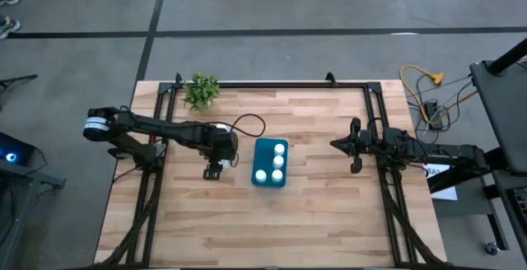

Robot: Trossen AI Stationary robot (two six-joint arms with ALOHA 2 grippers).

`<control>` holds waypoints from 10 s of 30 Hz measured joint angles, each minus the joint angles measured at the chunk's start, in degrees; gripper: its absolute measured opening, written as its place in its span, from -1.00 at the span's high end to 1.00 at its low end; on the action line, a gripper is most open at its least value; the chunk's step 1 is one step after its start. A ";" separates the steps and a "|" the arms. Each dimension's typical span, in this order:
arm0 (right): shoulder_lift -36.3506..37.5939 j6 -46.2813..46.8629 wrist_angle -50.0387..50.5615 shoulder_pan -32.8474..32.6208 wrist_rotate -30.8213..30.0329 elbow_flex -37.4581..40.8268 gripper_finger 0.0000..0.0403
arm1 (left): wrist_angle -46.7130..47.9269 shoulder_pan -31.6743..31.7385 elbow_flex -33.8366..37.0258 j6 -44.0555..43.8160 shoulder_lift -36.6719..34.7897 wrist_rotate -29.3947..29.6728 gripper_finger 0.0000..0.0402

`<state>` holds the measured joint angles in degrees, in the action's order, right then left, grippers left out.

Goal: Pick and place pill bottles into a basket
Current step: Put the white pill bottle into the blue container

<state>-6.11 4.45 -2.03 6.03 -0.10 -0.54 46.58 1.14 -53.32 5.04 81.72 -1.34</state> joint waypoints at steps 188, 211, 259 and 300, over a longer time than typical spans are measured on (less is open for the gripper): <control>-0.04 -5.03 0.10 0.02 -0.02 -0.02 0.96 | 6.85 -0.76 -44.21 1.37 29.46 -0.60 -0.08; 0.00 -4.88 0.03 0.00 -0.04 0.00 0.96 | 11.08 1.57 -43.53 4.71 19.85 0.36 -0.08; -0.11 -6.15 0.10 0.00 -0.04 0.00 0.96 | 5.41 26.63 -12.94 15.05 -0.32 -2.24 -0.08; -0.11 -4.73 0.12 0.01 -0.06 0.00 0.96 | 0.19 27.79 -4.00 19.67 0.38 -1.91 -0.08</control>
<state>-6.22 -0.28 -1.91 6.04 -0.16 -0.54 46.76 28.93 -57.32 24.71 82.11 -3.25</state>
